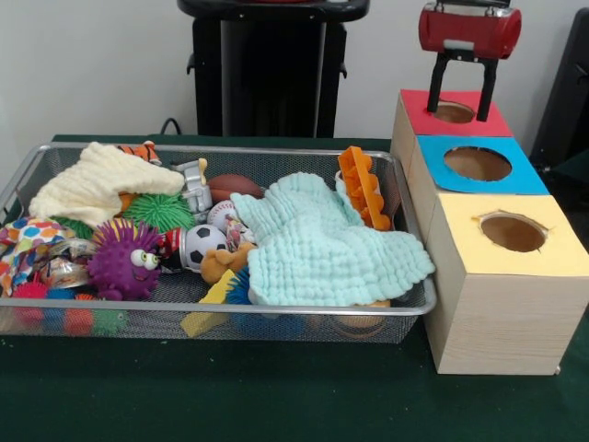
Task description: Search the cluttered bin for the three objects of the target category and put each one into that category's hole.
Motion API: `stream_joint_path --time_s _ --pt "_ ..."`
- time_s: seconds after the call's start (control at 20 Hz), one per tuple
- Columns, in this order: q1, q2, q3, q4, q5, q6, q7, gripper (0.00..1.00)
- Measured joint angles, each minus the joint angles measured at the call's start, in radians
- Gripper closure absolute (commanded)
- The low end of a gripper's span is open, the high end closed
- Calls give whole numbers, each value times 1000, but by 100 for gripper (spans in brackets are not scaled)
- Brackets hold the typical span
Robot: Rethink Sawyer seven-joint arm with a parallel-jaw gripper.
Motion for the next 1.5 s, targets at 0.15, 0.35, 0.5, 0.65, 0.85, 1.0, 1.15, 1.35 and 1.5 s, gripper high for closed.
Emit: stream_joint_path --time_s 0.15,0.35,0.5,0.65,0.85,1.0,1.15,1.35,1.5 --pt "-23 0 -7 -15 -17 0 0 0" --pt "-44 0 -25 -35 -51 0 0 0" --pt "-61 0 -36 -56 -77 0 0 0" --pt "-80 0 -36 -76 -98 0 0 0" --pt "-132 4 -19 -104 -139 0 0 0" --pt "-182 12 4 -121 -172 0 0 0" --pt "-241 31 32 -145 -212 -2 0 0" --pt "-286 58 57 -176 -249 -6 0 0" --pt "-293 77 66 -198 -271 -8 0 0"
